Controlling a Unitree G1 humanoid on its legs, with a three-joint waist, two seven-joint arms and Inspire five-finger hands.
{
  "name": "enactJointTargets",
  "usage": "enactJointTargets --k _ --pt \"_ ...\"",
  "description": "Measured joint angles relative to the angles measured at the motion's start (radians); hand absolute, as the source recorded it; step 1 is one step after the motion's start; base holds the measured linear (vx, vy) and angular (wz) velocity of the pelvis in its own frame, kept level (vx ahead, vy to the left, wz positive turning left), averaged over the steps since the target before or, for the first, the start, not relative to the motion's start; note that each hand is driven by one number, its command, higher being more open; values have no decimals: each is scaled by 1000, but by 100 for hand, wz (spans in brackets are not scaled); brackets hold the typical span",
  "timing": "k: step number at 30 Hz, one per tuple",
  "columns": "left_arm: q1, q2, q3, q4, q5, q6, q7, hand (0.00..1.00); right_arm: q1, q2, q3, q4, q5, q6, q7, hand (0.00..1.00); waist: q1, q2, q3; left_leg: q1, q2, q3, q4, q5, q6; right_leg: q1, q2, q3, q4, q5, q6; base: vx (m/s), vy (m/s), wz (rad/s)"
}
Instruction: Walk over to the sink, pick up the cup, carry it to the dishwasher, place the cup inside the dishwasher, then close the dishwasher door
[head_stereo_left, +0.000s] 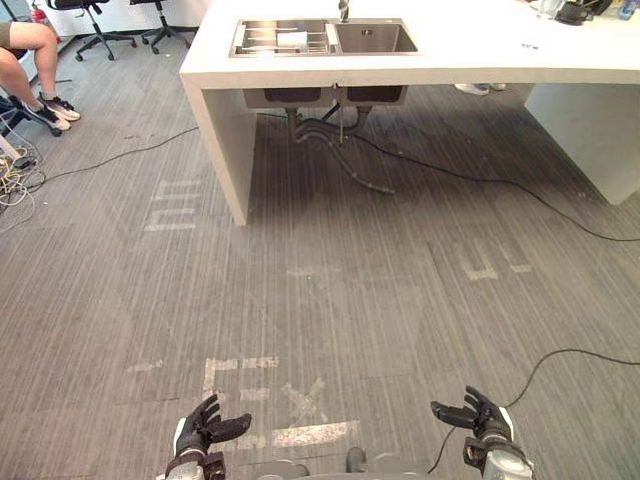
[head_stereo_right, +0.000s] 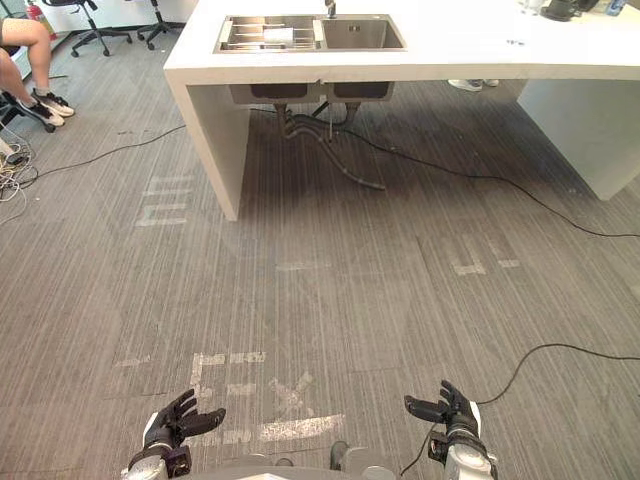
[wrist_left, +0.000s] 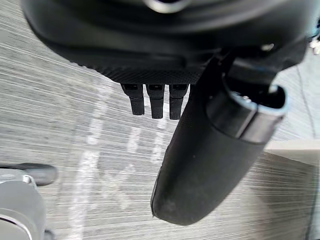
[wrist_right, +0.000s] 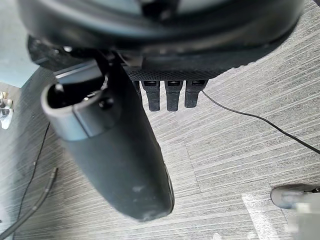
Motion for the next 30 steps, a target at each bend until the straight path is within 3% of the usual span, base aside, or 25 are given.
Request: enactJointTargets --k 2,4,5,6,7,8,9,10,11,13,14,15,17,19,20,22,23,24,25,26,27,28,29,30 --pt "-6 1 -10 -4 -2 1 7 90 -1 4 6 0 0 13 0 90 -3 -4 21 42 2 -15 0 -25 -2 -42 -37 -34 61 -36 -6 272 -26 24" --pt "-12 3 -9 -11 -3 1 8 90 -7 4 26 0 1 13 1 90 -12 4 29 70 30 -35 -8 -50 -25 -92 -45 -59 -4 -34 -5 400 -97 27" --pt "-27 5 -8 -11 -4 1 12 90 -17 3 37 0 1 13 1 90 -24 11 39 91 60 -55 -28 -60 -41 -124 -34 -68 -106 -17 1 346 -136 34" --pt "-37 7 -9 -11 -6 1 16 90 -20 4 41 0 1 13 1 90 -28 11 43 104 74 -64 -47 -59 -50 -143 -31 -67 -164 15 -3 603 -251 56" --pt "-58 8 -9 -10 -18 0 26 90 -24 2 41 -1 2 13 0 90 -38 9 42 151 104 -86 -119 -47 -79 -158 -29 -71 -271 172 0 433 -184 47" --pt "-64 9 -10 -9 -20 -1 27 90 -24 1 41 -1 2 12 -2 90 -40 2 38 165 106 -97 -138 -41 -89 -150 -30 -78 -280 245 -14 589 -257 38" --pt "-82 3 -10 4 -21 -1 25 90 -42 -7 35 3 2 13 -5 90 -40 10 41 169 130 -123 -136 -30 -111 -163 -16 -88 -220 213 -77 565 -291 13" --pt "-102 -1 -10 19 -21 -1 23 90 -65 -8 29 4 2 13 -12 90 -43 8 40 176 134 -154 -115 -3 -149 -172 -16 -90 -153 151 -106 674 -347 4" --pt "-107 -4 -9 21 -21 -1 24 90 -73 -8 28 3 2 12 -14 90 -45 8 40 178 135 -172 -92 14 -159 -165 -14 -94 -133 130 -120 644 -348 11" --pt "-118 -14 -5 19 -21 -9 24 90 -74 -4 37 3 2 7 -11 90 -48 11 39 112 136 -220 118 100 -171 -63 10 -114 -195 86 -128 540 -278 28" --pt "-111 -30 14 -2 -22 -15 24 90 -64 3 54 4 12 3 -12 90 -44 18 41 -14 161 -230 442 194 -180 60 51 -133 -311 84 -129 499 -251 27" --pt "-101 -31 16 -28 -24 -15 27 90 -59 15 59 4 13 1 -12 90 -36 19 41 -87 193 -195 607 187 -169 130 80 -134 -363 86 -132 472 -234 11" --pt "-66 -38 14 -94 -42 -12 28 90 -53 39 59 0 24 -9 -15 90 -4 14 42 -209 252 -104 795 159 -131 250 119 -114 -455 87 -144 404 -163 -24" --pt "-46 -58 9 -179 -59 -6 29 90 -55 42 59 -14 45 -10 -21 90 23 8 45 -328 244 -50 806 134 -103 330 121 -92 -525 86 -146 460 -115 -21" --pt "-27 -72 4 -266 -72 -5 41 90 -58 41 59 -14 50 -11 -25 90 33 9 46 -408 218 -29 756 107 -94 377 120 -85 -570 86 -146 496 -12 -13" --pt "-6 -75 -10 -414 -81 -5 57 90 -59 42 61 -13 51 -10 -28 90 61 -6 61 -468 155 5 564 89 -96 444 97 -70 -629 79 -136 488 57 -16" --pt "-4 -78 -17 -511 -79 -5 70 90 -61 38 62 -15 51 -10 -32 90 73 -19 70 -483 92 17 353 112 -106 475 71 -58 -651 63 -119 382 87 -16" --pt "-3 -82 -17 -581 -77 -6 81 90 -62 31 63 -16 50 -10 -35 90 83 -16 72 -482 58 20 165 171 -111 496 61 -52 -667 48 -104 504 113 -29" --pt "-3 -84 -17 -673 -76 -9 98 90 -62 21 64 -15 48 -10 -36 90 98 4 68 -468 37 19 -60 257 -105 528 66 -33 -683 24 -82 540 139 -31" --pt "-5 -80 -13 -717 -75 -10 106 90 -63 20 65 -13 48 -9 -37 90 102 8 70 -466 32 15 -82 339 -76 545 67 -21 -688 8 -71 683 184 -40" --pt "-9 -73 2 -798 -62 -11 123 90 -63 25 75 -10 46 -8 -38 90 111 -13 64 -461 8 20 -60 420 -1 559 45 -5 -671 -20 -55 708 204 -14" --pt "-21 -78 12 -864 -41 -12 135 90 -63 27 73 -15 37 -8 -37 90 102 -33 62 -462 -22 27 -34 376 23 533 0 3 -593 -29 -46 600 177 -1" --pt "-21 -80 10 -903 -23 -12 142 90 -63 26 70 -15 36 -8 -36 90 98 -34 61 -461 -28 29 -14 350 35 506 -10 15 -525 -29 -45 599 187 17" --pt "-22 -74 0 -975 7 -12 149 90 -55 36 56 -17 35 -8 -34 90 98 -36 62 -445 -39 26 41 286 34 448 -22 38 -332 -18 -27 482 156 12"
